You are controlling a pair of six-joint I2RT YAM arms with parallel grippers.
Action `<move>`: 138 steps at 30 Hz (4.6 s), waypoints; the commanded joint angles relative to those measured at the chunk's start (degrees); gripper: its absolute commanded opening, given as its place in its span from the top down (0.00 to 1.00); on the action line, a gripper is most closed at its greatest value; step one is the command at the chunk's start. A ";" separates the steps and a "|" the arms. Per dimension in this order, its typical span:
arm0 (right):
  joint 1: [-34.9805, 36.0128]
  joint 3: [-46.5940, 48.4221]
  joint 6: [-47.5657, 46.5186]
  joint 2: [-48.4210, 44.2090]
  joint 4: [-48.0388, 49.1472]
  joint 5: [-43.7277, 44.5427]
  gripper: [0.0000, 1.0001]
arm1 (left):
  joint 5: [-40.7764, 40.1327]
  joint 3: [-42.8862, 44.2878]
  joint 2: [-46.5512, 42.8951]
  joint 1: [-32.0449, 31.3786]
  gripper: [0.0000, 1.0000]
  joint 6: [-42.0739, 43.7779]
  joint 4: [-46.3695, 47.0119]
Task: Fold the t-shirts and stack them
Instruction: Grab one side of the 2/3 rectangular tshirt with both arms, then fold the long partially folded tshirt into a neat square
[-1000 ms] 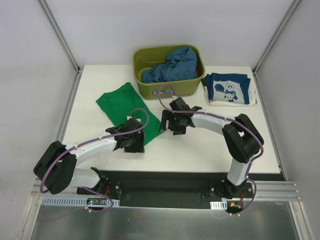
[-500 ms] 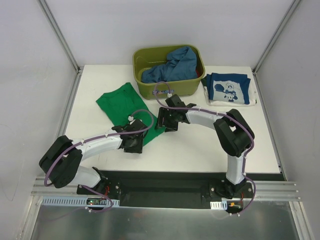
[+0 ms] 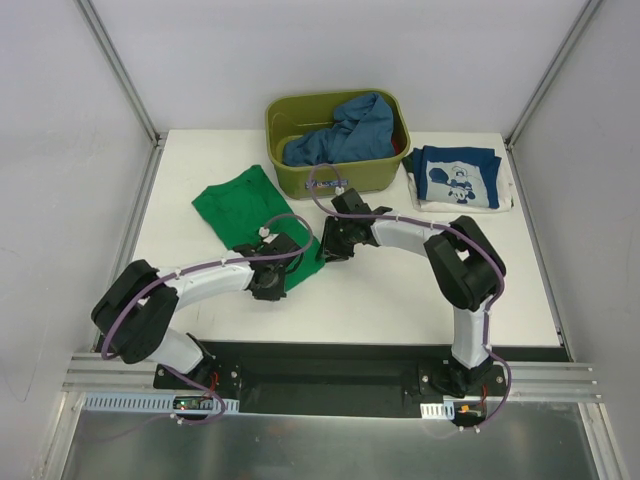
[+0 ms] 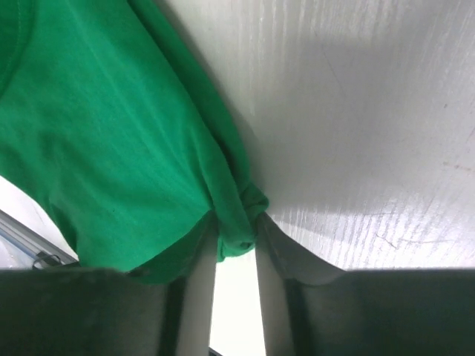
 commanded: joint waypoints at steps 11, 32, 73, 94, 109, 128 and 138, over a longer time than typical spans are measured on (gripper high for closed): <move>-1.01 -11.24 -7.15 -14.89 -7.34 5.11 0.99 | 7.28 3.33 -5.61 -17.62 1.00 -4.09 -0.83; -0.84 -17.15 -11.72 -51.57 -36.73 22.27 0.98 | 4.48 13.19 -12.46 -34.34 1.00 -5.07 1.71; -4.08 -1.85 -16.12 -37.75 -34.44 25.07 0.99 | 25.12 1.49 -18.62 -29.33 1.00 -12.63 26.12; -1.54 7.19 -19.99 -26.78 -31.62 21.56 0.99 | 24.07 -11.43 -28.99 -20.89 1.00 -17.81 27.99; 0.48 22.57 -20.87 -12.81 -31.80 19.45 0.99 | 20.29 -16.70 -40.23 -9.57 1.00 -19.22 18.51; 3.21 42.70 -21.92 8.54 -27.06 12.86 0.94 | 13.97 -18.11 -40.24 6.26 1.00 -21.33 6.03; 4.09 49.48 -21.57 15.16 -21.69 5.57 0.36 | 6.32 -15.74 -36.37 9.34 0.71 -21.85 2.51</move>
